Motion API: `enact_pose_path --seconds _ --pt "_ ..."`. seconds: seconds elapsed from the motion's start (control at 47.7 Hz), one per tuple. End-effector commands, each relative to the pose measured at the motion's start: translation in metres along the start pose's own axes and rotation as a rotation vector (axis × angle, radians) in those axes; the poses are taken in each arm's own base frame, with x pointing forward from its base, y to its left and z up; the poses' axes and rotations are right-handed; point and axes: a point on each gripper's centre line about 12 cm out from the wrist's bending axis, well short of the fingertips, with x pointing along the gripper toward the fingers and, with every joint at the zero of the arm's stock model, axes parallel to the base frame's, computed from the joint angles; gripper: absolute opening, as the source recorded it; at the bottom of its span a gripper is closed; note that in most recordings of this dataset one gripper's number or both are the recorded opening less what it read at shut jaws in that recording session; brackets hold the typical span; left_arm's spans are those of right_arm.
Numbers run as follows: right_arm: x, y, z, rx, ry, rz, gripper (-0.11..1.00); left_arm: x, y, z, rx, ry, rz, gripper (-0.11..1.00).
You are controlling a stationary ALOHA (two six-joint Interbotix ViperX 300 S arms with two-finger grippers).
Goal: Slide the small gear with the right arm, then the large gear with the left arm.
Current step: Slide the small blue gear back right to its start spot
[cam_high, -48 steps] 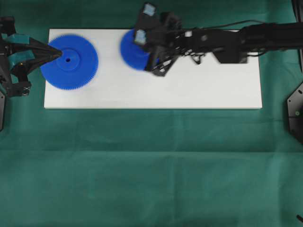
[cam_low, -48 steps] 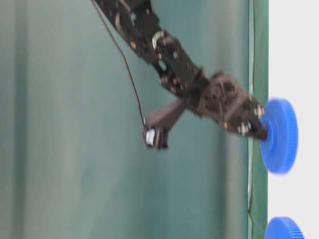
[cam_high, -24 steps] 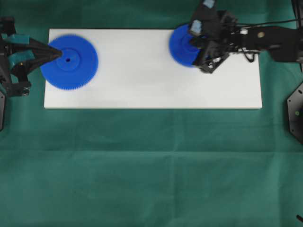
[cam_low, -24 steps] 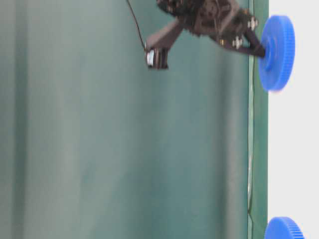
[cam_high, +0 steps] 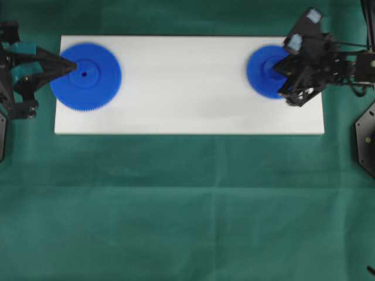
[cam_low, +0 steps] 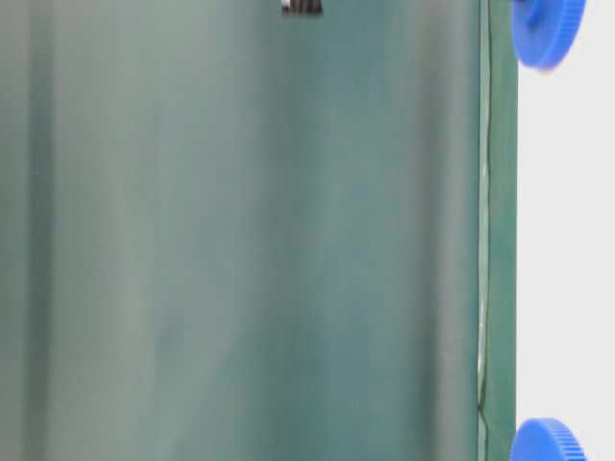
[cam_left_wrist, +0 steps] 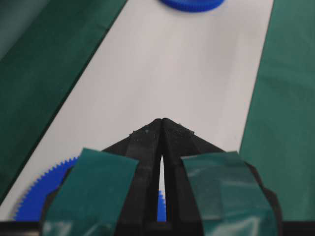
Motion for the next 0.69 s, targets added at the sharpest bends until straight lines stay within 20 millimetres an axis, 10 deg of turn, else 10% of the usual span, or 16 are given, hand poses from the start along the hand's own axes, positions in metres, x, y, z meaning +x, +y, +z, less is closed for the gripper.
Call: enact_pose_path --seconds 0.0,0.671 --pt "-0.003 -0.015 -0.037 0.032 0.081 -0.043 0.5 0.001 -0.001 0.007 0.002 -0.02 -0.002 0.0" --pt "-0.037 -0.007 -0.003 0.047 -0.135 0.034 0.5 0.001 -0.001 0.006 0.0 -0.024 -0.003 0.0"
